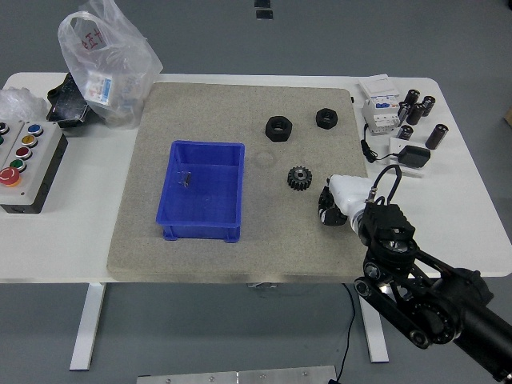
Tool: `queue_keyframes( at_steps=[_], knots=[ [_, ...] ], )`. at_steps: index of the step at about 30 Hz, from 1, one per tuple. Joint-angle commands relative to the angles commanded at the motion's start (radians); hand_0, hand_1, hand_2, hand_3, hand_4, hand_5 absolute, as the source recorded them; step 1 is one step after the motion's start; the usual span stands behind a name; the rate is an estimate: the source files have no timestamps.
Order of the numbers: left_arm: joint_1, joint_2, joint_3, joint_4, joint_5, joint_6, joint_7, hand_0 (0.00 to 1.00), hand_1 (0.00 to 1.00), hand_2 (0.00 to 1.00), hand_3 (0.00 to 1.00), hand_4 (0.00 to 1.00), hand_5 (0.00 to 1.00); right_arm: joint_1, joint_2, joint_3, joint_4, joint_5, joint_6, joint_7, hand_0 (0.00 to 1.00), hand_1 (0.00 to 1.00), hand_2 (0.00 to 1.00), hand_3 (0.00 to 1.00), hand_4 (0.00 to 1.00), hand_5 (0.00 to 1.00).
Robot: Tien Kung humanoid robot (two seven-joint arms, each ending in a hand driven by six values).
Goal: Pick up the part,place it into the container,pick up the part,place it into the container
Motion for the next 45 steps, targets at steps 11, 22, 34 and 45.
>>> queue_keyframes(
  at_steps=[11,22,34,45],
  knots=[
    [-0.009,0.001,0.007,0.0,0.002,-0.002,0.004,0.608,0.632,0.611,0.645,0.643,0.274,0.187,0.083,-0.208,-0.048,0.003,-0.216,0.165,0.256,0.38,0.262,0.596,0.374,0.002],
    [-0.013,0.004,0.009,0.0,0.004,-0.001,0.011,0.608,0.633,0.611,0.645,0.643,0.274,0.279,0.159,-0.378,-0.142,0.056,-0.312,0.287,0.354,0.571,0.581,0.677,0.4,0.205],
    [-0.013,0.005,0.01,0.0,0.003,-0.002,0.009,0.608,0.633,0.611,0.645,0.643,0.274,0.245,0.15,-0.32,-0.146,0.071,-0.255,0.276,0.582,0.78,0.827,0.796,0.645,0.259],
    [-0.006,-0.002,0.002,0.0,0.007,-0.001,0.007,0.608,0.633,0.611,0.644,0.643,0.273,0.08,0.067,-0.079,-0.097,0.097,-0.318,0.265,0.532,0.735,0.804,0.791,0.693,0.281]
  ],
)
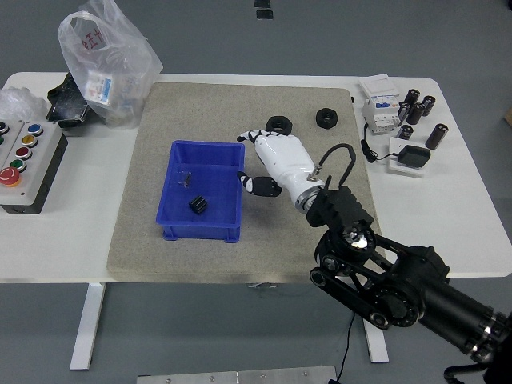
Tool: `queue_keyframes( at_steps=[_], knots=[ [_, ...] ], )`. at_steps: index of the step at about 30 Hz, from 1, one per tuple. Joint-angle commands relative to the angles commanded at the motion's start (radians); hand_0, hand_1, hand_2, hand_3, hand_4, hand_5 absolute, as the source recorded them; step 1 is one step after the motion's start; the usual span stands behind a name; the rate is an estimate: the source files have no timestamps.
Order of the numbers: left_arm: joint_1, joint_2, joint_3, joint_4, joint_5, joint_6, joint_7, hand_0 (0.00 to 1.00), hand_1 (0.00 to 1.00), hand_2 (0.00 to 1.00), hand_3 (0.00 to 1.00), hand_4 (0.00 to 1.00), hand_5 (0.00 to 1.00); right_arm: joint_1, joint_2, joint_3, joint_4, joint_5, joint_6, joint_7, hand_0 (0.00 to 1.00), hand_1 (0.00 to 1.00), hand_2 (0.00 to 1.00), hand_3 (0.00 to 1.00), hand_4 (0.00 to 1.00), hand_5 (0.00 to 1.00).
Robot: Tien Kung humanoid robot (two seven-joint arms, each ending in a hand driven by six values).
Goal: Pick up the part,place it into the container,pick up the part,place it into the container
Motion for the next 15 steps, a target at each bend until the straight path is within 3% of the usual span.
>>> queue_keyframes(
  at_steps=[1,2,7,8,13,14,15],
  knots=[
    [0.001,0.0,-0.002,0.0,0.002,0.0,0.001,0.608,0.633,0.611,0.644,0.643,0.273,-0.011,-0.009,0.02,-0.005,0.004,0.002,0.003,0.532,0.735,0.804,0.791,0.693,0.281],
    [0.002,0.0,-0.005,0.0,0.004,0.001,0.001,0.608,0.633,0.611,0.644,0.643,0.272,-0.022,-0.02,0.043,-0.016,0.013,0.007,0.009,0.47,0.691,0.789,0.794,0.732,0.279],
    [-0.001,0.0,-0.003,0.0,0.004,0.0,-0.002,0.608,0.633,0.611,0.644,0.643,0.272,-0.038,-0.034,0.098,-0.071,0.01,0.047,0.014,0.47,0.691,0.789,0.794,0.732,0.279],
    [-0.002,0.0,-0.001,0.0,0.002,-0.001,-0.004,0.608,0.633,0.611,0.644,0.642,0.272,-0.037,-0.032,0.102,-0.082,-0.001,0.059,0.012,0.458,0.721,0.837,0.858,0.938,0.418],
    [-0.005,0.0,0.004,0.0,0.0,-0.002,-0.004,0.608,0.633,0.611,0.644,0.642,0.272,-0.017,-0.021,0.095,-0.122,-0.025,0.139,-0.007,0.458,0.721,0.837,0.858,0.938,0.418],
    [-0.005,0.0,0.003,0.0,0.002,-0.002,-0.003,0.608,0.633,0.61,0.643,0.64,0.271,-0.013,-0.019,0.09,-0.129,-0.021,0.152,-0.009,0.449,0.762,0.907,0.951,0.998,0.574],
    [-0.004,0.0,0.001,0.0,0.004,-0.002,-0.002,0.608,0.633,0.61,0.643,0.64,0.271,-0.008,-0.016,0.084,-0.138,-0.015,0.166,-0.01,0.449,0.762,0.907,0.951,0.998,0.574]
  ],
)
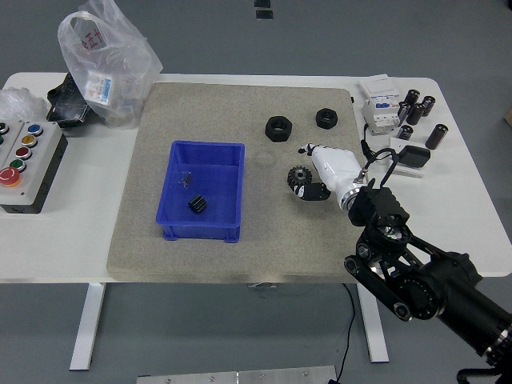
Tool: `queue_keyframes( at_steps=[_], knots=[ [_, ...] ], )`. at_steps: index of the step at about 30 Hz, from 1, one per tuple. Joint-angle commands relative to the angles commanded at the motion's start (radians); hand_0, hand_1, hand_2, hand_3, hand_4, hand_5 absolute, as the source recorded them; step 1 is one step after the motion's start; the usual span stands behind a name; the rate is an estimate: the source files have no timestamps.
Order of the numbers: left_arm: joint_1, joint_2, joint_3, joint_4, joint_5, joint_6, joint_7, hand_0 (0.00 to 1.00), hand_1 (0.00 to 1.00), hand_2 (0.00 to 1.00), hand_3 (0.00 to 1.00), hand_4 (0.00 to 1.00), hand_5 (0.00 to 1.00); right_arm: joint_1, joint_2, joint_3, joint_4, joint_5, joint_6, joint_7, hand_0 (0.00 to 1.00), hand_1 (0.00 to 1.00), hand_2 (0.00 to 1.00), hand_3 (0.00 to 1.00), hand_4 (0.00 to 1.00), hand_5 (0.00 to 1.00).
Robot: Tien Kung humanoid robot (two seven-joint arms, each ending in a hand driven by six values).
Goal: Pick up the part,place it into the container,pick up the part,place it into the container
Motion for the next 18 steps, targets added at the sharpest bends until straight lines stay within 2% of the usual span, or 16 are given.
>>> queue_keyframes(
  at_steps=[4,5,10,11,16,17,18],
  knots=[
    [0.002,0.001,-0.005,0.0,0.005,0.0,0.003,0.608,0.633,0.61,0.643,0.64,0.271,0.024,0.013,-0.028,-0.035,0.023,0.025,0.0,0.449,0.762,0.907,0.951,0.998,0.574],
    [0.002,0.001,-0.004,0.0,0.005,0.0,0.003,0.608,0.633,0.609,0.643,0.641,0.273,0.031,0.017,-0.036,-0.044,0.028,0.026,0.0,0.422,0.756,0.917,0.964,0.998,0.602],
    [-0.001,0.002,-0.001,0.0,0.004,-0.001,0.003,0.608,0.633,0.609,0.643,0.641,0.273,0.071,0.047,-0.074,-0.103,0.035,0.005,0.0,0.422,0.756,0.917,0.964,0.998,0.602],
    [-0.001,0.002,0.001,0.0,0.003,-0.001,0.002,0.608,0.633,0.61,0.642,0.639,0.271,0.077,0.052,-0.08,-0.113,0.034,-0.002,-0.002,0.368,0.692,0.817,0.916,0.82,0.365],
    [-0.001,0.003,0.001,0.0,0.003,-0.001,0.002,0.608,0.633,0.61,0.642,0.639,0.271,0.09,0.057,-0.1,-0.138,0.038,-0.039,-0.012,0.368,0.692,0.817,0.916,0.82,0.365],
    [-0.001,0.003,0.0,0.0,0.004,-0.001,0.002,0.608,0.633,0.61,0.642,0.639,0.271,0.09,0.057,-0.102,-0.142,0.038,-0.043,-0.015,0.329,0.514,0.583,0.646,0.165,0.238],
    [0.0,0.003,0.0,0.0,0.004,-0.001,0.002,0.608,0.633,0.61,0.642,0.639,0.271,0.09,0.056,-0.104,-0.146,0.037,-0.044,-0.018,0.329,0.514,0.583,0.646,0.165,0.238]
  ],
)
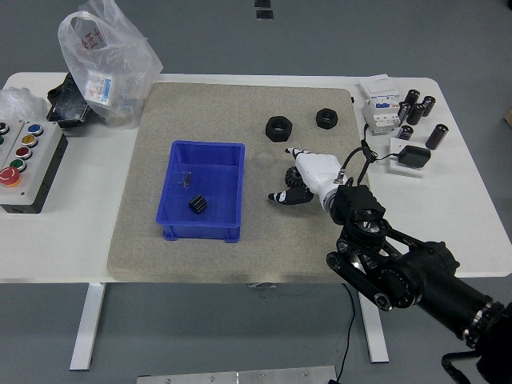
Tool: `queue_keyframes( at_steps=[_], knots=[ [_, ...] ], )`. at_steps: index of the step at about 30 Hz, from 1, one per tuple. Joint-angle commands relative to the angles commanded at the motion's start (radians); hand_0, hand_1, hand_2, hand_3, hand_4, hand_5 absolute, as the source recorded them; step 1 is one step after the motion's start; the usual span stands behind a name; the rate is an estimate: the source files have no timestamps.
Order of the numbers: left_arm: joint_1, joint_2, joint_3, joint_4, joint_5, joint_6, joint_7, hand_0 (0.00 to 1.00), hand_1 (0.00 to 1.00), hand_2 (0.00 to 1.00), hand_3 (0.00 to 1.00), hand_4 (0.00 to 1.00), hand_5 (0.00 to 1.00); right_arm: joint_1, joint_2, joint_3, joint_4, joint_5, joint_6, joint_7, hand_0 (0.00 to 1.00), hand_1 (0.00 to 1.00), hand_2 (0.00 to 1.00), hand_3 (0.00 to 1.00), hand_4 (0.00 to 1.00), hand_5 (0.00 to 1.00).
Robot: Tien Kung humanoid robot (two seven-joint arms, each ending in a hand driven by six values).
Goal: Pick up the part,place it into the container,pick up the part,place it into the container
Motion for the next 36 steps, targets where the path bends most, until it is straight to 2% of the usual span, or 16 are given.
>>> queue_keyframes(
  at_steps=[4,5,10,11,16,17,23,26,28,29,34,35,36],
  knots=[
    [0.0,0.0,-0.001,0.0,0.001,0.0,0.0,0.608,0.633,0.61,0.642,0.639,0.271,0.0,-0.004,-0.003,-0.014,-0.005,0.005,-0.01,0.329,0.514,0.583,0.646,0.165,0.238],
    [0.0,0.0,-0.001,0.0,0.0,0.0,-0.001,0.608,0.633,0.61,0.642,0.637,0.268,-0.001,-0.005,-0.004,-0.018,-0.007,0.006,-0.012,0.3,0.439,0.493,0.575,0.002,0.142],
    [-0.002,-0.001,0.001,0.0,-0.003,0.0,-0.003,0.608,0.633,0.61,0.642,0.637,0.268,-0.002,-0.007,-0.006,-0.029,-0.019,-0.002,-0.013,0.3,0.439,0.493,0.575,0.002,0.142],
    [-0.002,-0.001,0.002,0.0,-0.003,0.0,-0.003,0.608,0.633,0.61,0.643,0.634,0.263,-0.003,-0.008,-0.006,-0.028,-0.021,-0.006,-0.012,0.265,0.376,0.364,0.445,0.002,0.002],
    [-0.002,-0.002,0.003,0.0,-0.006,0.0,-0.003,0.608,0.633,0.61,0.643,0.634,0.263,-0.004,-0.013,-0.01,-0.011,-0.015,-0.04,0.003,0.265,0.376,0.364,0.445,0.002,0.002],
    [-0.002,-0.002,0.003,0.0,-0.007,0.0,-0.003,0.608,0.632,0.61,0.643,0.633,0.261,-0.003,-0.015,-0.013,0.002,-0.015,-0.051,0.007,0.265,0.379,0.331,0.405,0.002,0.002],
    [0.0,-0.004,0.002,0.0,-0.006,0.0,-0.002,0.608,0.633,0.611,0.643,0.634,0.262,0.026,-0.022,-0.057,0.114,-0.033,-0.097,0.024,0.271,0.379,0.323,0.397,0.002,0.002],
    [-0.001,-0.003,0.003,0.0,-0.006,0.0,-0.002,0.608,0.633,0.611,0.643,0.634,0.262,0.058,-0.01,-0.111,0.17,-0.035,-0.12,0.038,0.271,0.379,0.323,0.397,0.002,0.002],
    [-0.001,-0.003,0.004,0.0,-0.006,0.0,-0.002,0.608,0.633,0.611,0.643,0.634,0.262,0.077,0.002,-0.148,0.192,-0.033,-0.118,0.05,0.271,0.379,0.323,0.397,0.002,0.002],
    [-0.002,-0.002,0.005,0.0,-0.007,0.0,-0.002,0.608,0.633,0.611,0.643,0.634,0.263,0.084,0.009,-0.163,0.197,-0.036,-0.109,0.052,0.424,0.705,0.758,0.712,0.262,0.171],
    [-0.004,-0.002,0.006,0.0,-0.007,0.0,-0.001,0.608,0.633,0.611,0.643,0.634,0.263,0.102,0.037,-0.225,0.196,-0.037,-0.054,0.04,0.424,0.705,0.758,0.712,0.262,0.171],
    [-0.003,-0.003,0.006,0.0,-0.007,0.0,-0.001,0.608,0.632,0.61,0.643,0.634,0.264,0.102,0.036,-0.23,0.196,-0.024,-0.054,0.041,0.509,0.881,0.963,0.973,0.663,0.326],
    [-0.003,-0.003,0.004,0.0,-0.006,0.0,0.0,0.608,0.632,0.61,0.643,0.634,0.264,0.1,0.035,-0.231,0.197,-0.007,-0.057,0.043,0.509,0.881,0.963,0.973,0.663,0.326]
  ],
)
